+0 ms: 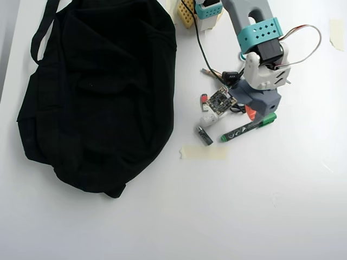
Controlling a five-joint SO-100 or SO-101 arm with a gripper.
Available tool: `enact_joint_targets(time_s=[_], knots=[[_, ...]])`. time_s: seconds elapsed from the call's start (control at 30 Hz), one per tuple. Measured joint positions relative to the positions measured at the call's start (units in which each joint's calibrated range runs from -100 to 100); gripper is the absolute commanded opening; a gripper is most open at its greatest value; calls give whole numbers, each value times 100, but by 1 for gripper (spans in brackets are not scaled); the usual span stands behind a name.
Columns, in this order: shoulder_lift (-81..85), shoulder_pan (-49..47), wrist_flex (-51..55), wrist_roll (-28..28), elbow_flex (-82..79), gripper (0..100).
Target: Put the whiteboard marker into the black bag
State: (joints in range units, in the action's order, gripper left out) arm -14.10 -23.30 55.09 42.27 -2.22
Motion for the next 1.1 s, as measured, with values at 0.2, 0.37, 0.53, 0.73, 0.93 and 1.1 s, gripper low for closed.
enact_joint_targets(time_s=[0.2, 0.37, 0.53, 0.73, 0.93, 1.1], knots=[[-158, -103, -111, 0, 0, 18], [-409, -286, -111, 0, 0, 21], [-417, -257, -111, 0, 0, 25], [-417, -279, -111, 0, 0, 30], [-626, -220, -119, 0, 17, 29], [-859, -51, -571, 0, 34, 29]])
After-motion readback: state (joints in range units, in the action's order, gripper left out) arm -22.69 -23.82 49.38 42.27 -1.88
